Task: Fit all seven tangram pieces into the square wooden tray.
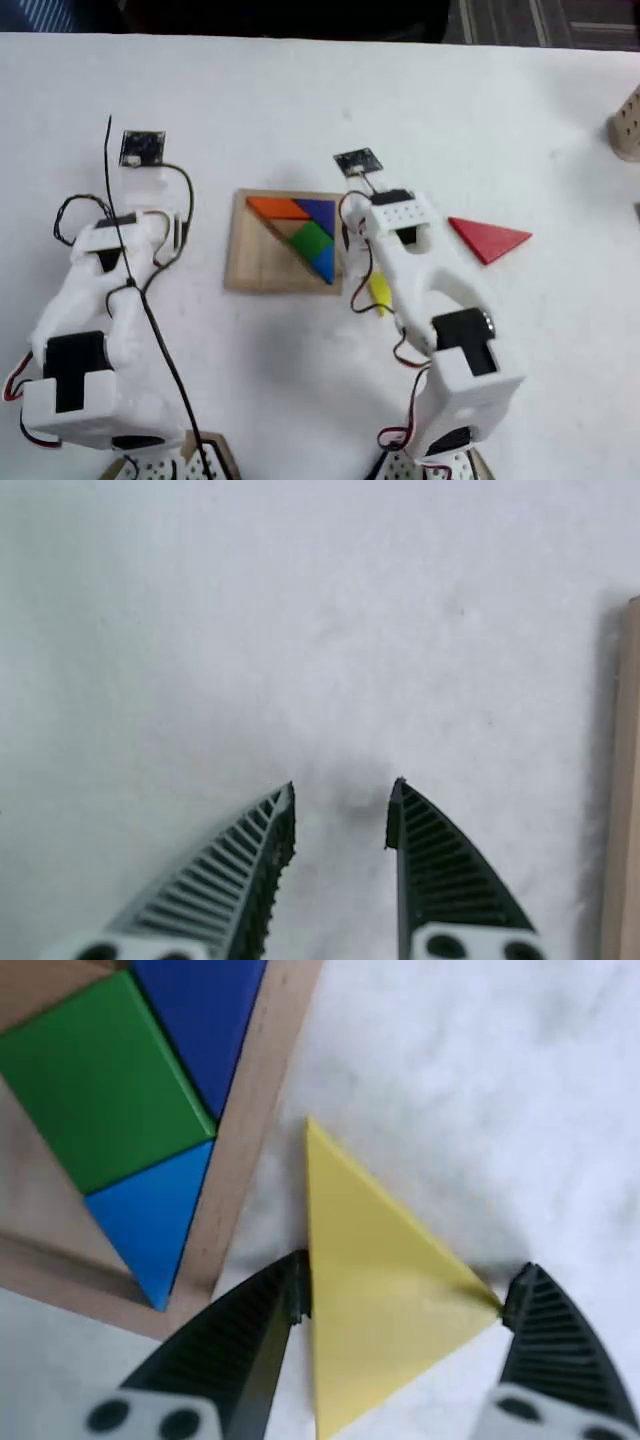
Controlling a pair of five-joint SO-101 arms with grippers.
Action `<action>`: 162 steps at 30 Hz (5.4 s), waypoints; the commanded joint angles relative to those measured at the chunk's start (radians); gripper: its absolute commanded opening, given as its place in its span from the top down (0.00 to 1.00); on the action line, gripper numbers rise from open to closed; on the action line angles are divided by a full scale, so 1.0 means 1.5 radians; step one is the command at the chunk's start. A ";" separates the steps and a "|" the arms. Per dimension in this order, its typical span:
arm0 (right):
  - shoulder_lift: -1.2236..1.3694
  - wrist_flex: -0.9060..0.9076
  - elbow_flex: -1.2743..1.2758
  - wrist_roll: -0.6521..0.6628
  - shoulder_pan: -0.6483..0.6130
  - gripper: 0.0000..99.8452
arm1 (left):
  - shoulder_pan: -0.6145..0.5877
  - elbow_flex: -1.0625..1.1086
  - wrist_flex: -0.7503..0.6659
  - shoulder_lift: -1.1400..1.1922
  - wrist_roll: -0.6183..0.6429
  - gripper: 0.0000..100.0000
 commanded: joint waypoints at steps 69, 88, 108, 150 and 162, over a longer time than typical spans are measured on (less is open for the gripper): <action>-0.082 0.012 0.076 -0.175 0.039 0.69 | -0.021 -0.038 0.005 -0.003 0.011 0.83; -0.082 0.016 0.072 -0.197 0.061 0.84 | -0.021 -0.039 0.005 -0.003 0.011 0.83; -0.385 0.052 0.195 -0.088 0.070 0.89 | -0.021 -0.039 0.005 -0.003 0.011 0.83; -0.344 0.112 0.227 -0.015 -0.002 0.83 | -0.021 -0.039 0.003 -0.003 0.011 0.83; -0.637 0.065 0.509 0.268 0.003 0.96 | -0.021 -0.039 0.001 -0.003 0.011 0.83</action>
